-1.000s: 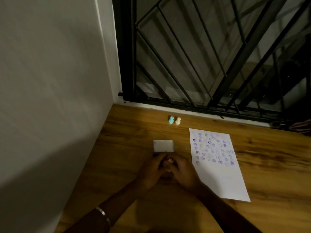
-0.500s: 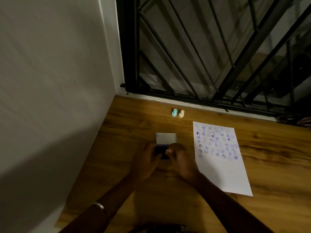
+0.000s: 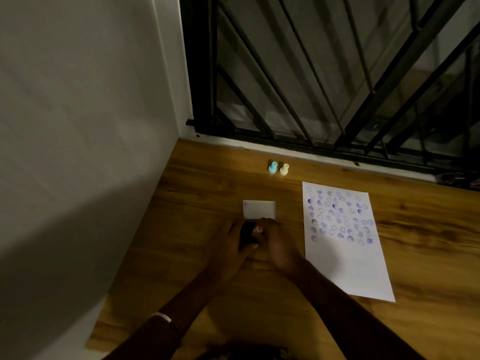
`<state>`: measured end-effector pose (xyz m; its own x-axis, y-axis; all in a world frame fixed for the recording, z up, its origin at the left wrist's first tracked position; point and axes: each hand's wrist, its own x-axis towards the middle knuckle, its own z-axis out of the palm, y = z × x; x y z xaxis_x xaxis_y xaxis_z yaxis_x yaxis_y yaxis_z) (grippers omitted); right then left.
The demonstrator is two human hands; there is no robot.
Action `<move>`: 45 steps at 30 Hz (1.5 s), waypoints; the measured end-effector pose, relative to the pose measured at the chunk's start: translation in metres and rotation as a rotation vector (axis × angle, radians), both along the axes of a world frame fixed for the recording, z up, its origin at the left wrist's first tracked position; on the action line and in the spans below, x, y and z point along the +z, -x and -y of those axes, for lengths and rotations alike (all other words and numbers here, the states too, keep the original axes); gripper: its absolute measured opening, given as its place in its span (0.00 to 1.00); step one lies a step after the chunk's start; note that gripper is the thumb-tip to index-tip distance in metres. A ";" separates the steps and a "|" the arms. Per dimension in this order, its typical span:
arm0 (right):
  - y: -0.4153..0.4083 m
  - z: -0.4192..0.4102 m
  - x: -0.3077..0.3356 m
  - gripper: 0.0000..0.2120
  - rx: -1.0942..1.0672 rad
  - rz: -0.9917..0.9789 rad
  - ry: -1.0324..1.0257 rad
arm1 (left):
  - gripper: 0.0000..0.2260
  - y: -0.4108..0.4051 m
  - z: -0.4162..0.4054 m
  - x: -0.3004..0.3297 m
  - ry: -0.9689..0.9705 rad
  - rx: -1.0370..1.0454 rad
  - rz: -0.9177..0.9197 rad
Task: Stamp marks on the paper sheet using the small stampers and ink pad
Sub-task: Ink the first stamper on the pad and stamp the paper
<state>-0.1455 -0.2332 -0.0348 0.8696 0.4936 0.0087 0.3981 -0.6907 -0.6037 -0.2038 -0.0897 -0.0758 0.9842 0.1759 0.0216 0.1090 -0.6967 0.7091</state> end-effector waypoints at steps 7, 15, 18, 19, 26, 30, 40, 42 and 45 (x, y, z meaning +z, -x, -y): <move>0.000 -0.002 -0.008 0.08 -0.031 -0.038 -0.031 | 0.30 -0.001 0.000 -0.005 -0.009 0.008 0.004; 0.004 -0.001 -0.009 0.09 -0.068 -0.021 0.042 | 0.30 0.001 0.001 0.000 -0.022 0.020 -0.007; 0.006 -0.001 -0.005 0.10 -0.041 -0.018 0.076 | 0.30 0.003 0.001 0.003 -0.009 0.021 -0.027; 0.006 -0.001 -0.003 0.10 -0.028 -0.022 0.083 | 0.30 0.003 0.001 0.005 -0.004 0.019 -0.044; 0.007 0.032 0.014 0.06 -0.232 0.020 -0.010 | 0.30 0.005 0.005 0.013 0.206 0.042 -0.010; 0.006 0.080 0.014 0.09 -0.403 0.058 0.025 | 0.22 0.006 0.031 0.017 0.179 -0.039 -0.001; 0.016 0.137 0.006 0.11 -0.405 0.150 0.200 | 0.32 -0.010 0.144 0.031 -0.165 -0.375 -0.022; 0.015 0.135 0.007 0.12 -0.389 0.159 0.191 | 0.34 -0.010 0.150 0.026 -0.148 -0.362 -0.046; 0.013 0.134 0.007 0.14 -0.419 0.155 0.176 | 0.35 -0.004 0.148 0.017 -0.157 -0.372 -0.053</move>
<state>-0.1580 -0.3672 -0.0282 0.9891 0.1065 0.1022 0.1398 -0.8972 -0.4188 -0.1998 -0.2376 -0.0588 0.9805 -0.1938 -0.0326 -0.1374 -0.7948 0.5912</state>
